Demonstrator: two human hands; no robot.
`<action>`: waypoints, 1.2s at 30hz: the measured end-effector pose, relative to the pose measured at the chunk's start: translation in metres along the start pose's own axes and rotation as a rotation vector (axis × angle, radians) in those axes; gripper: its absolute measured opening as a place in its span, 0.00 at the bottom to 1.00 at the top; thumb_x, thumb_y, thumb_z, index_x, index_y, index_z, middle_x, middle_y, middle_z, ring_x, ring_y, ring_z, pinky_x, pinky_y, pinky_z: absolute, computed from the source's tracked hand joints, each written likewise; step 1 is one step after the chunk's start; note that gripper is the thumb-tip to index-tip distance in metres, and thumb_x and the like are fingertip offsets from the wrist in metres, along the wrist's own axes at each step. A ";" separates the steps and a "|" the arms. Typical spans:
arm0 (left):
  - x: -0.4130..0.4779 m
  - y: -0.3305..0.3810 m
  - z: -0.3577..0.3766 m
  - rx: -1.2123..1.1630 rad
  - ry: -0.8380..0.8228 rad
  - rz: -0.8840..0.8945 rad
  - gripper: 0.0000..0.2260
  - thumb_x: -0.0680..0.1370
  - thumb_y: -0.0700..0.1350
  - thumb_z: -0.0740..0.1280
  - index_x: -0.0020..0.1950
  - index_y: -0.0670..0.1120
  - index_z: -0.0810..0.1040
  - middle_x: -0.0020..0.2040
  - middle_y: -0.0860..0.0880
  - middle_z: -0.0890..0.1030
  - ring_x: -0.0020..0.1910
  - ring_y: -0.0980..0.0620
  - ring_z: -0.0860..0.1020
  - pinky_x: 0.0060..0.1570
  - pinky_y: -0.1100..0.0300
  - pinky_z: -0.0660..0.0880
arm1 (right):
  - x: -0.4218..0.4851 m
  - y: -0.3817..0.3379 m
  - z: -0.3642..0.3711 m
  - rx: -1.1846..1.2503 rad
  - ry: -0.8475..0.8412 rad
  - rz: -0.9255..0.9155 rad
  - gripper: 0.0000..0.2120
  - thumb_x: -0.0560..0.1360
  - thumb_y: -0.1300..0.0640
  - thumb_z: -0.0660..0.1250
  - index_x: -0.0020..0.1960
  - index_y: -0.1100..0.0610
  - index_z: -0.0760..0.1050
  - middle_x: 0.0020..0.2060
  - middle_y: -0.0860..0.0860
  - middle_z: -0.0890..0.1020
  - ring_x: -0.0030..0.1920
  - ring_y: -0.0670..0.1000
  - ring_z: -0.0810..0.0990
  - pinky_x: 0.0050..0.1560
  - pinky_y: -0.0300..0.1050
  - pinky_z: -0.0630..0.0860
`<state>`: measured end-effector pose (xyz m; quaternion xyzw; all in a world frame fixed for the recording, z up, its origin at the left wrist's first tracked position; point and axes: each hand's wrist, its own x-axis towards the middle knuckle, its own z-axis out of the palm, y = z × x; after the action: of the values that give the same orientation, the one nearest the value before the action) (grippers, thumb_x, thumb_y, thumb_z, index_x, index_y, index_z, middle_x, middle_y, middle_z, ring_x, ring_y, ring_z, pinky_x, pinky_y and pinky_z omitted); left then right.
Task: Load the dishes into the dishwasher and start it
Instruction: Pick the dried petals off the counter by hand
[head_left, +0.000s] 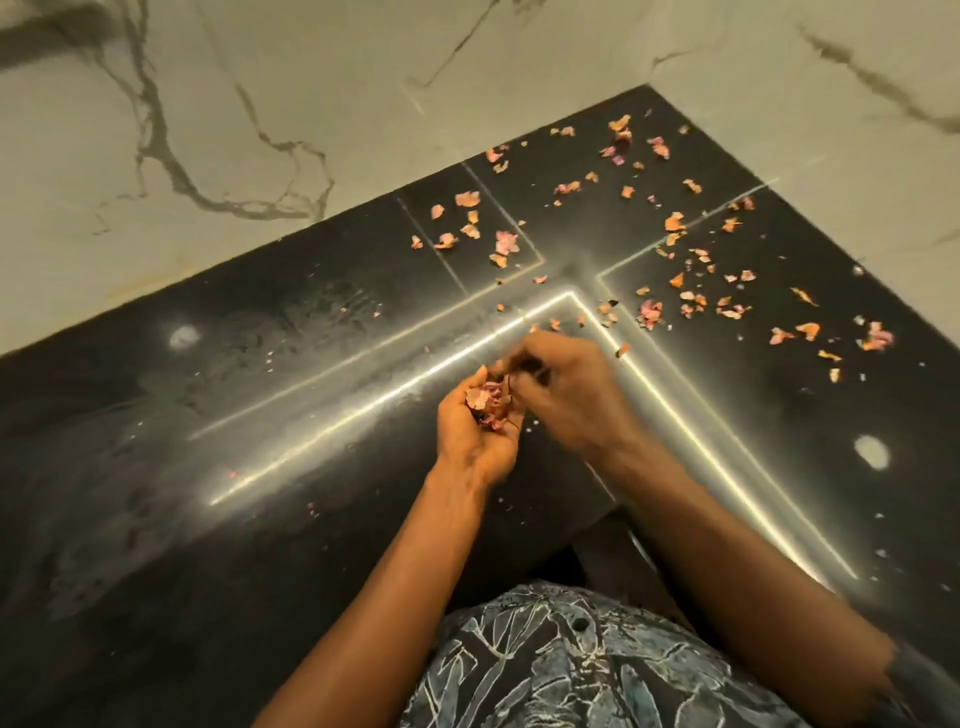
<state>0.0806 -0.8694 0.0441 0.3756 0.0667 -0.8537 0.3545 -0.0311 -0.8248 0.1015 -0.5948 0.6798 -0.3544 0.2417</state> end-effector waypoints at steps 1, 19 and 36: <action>0.000 -0.005 0.007 -0.002 0.005 -0.007 0.11 0.81 0.39 0.60 0.47 0.37 0.80 0.44 0.42 0.82 0.42 0.48 0.83 0.49 0.58 0.82 | 0.003 0.011 -0.014 0.029 0.080 0.049 0.09 0.73 0.66 0.69 0.46 0.54 0.83 0.40 0.46 0.83 0.42 0.45 0.81 0.45 0.37 0.76; -0.012 -0.018 0.011 0.104 0.090 0.008 0.11 0.81 0.39 0.62 0.45 0.36 0.81 0.39 0.43 0.83 0.39 0.49 0.83 0.37 0.61 0.82 | 0.068 0.175 -0.035 -0.497 0.102 0.309 0.07 0.77 0.60 0.60 0.54 0.56 0.74 0.50 0.53 0.73 0.48 0.58 0.71 0.44 0.49 0.66; 0.008 -0.024 0.001 0.189 0.102 -0.014 0.10 0.80 0.40 0.62 0.47 0.36 0.81 0.42 0.40 0.83 0.38 0.48 0.82 0.37 0.60 0.82 | -0.022 0.079 -0.015 -0.042 0.108 0.247 0.07 0.73 0.63 0.73 0.46 0.52 0.84 0.41 0.44 0.84 0.42 0.41 0.81 0.46 0.40 0.80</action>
<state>0.0602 -0.8563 0.0351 0.4501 0.0066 -0.8383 0.3077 -0.0893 -0.7974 0.0483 -0.4916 0.7672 -0.3392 0.2338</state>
